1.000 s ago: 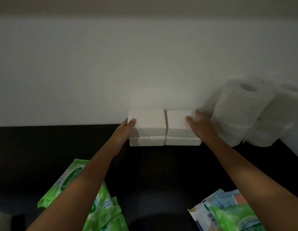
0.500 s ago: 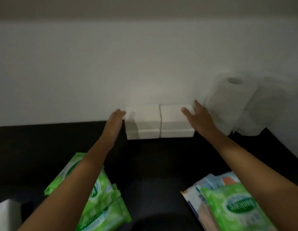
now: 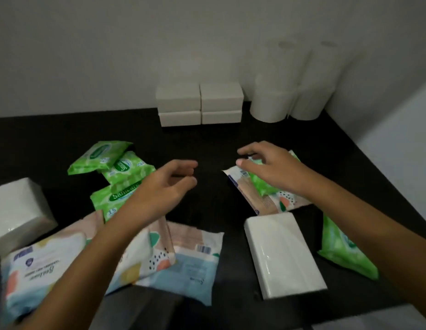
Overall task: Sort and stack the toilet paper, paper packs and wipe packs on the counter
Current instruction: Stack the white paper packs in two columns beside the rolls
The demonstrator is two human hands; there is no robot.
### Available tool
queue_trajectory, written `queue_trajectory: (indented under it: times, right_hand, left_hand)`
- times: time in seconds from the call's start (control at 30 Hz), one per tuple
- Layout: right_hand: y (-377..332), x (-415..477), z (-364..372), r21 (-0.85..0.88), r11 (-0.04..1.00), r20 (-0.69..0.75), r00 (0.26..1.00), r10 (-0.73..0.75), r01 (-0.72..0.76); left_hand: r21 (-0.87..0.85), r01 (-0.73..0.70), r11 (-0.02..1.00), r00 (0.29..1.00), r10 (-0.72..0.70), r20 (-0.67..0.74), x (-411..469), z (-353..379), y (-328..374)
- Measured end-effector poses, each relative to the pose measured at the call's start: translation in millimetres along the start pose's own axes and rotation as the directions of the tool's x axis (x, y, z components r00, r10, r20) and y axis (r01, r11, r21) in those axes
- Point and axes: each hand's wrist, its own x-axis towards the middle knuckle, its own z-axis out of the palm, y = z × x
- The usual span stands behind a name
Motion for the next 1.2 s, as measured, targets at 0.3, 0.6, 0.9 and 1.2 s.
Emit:
queue_trajectory:
  times: [0.3, 0.6, 0.9, 1.2]
  right_hand:
    - [48.7, -113.7, 19.0, 0.012, 0.993, -0.035, 0.992, 0.119, -0.119]
    - [72.0, -101.1, 31.9, 0.072, 0.990, 0.057, 0.991, 0.121, -0.125]
    - [74.5, -85.1, 33.0, 0.123, 0.984, 0.120, 0.986, 0.115, -0.129]
    - [23.1, -52.0, -30.3, 0.526, 0.846, -0.022, 0.994, 0.111, -0.083]
  left_hand:
    - [-0.150, 0.142, 0.978, 0.988, -0.132, 0.077, -73.8, 96.1, -12.7]
    - [-0.163, 0.184, 0.969, 0.981, -0.170, 0.091, -96.5, 157.6, -23.6]
    - [-0.132, 0.052, 0.990, 0.998, -0.046, 0.046, -89.8, 169.6, -30.1]
    - [-0.722, -0.057, 0.689, 0.993, 0.116, 0.031, -51.1, 69.0, 3.6]
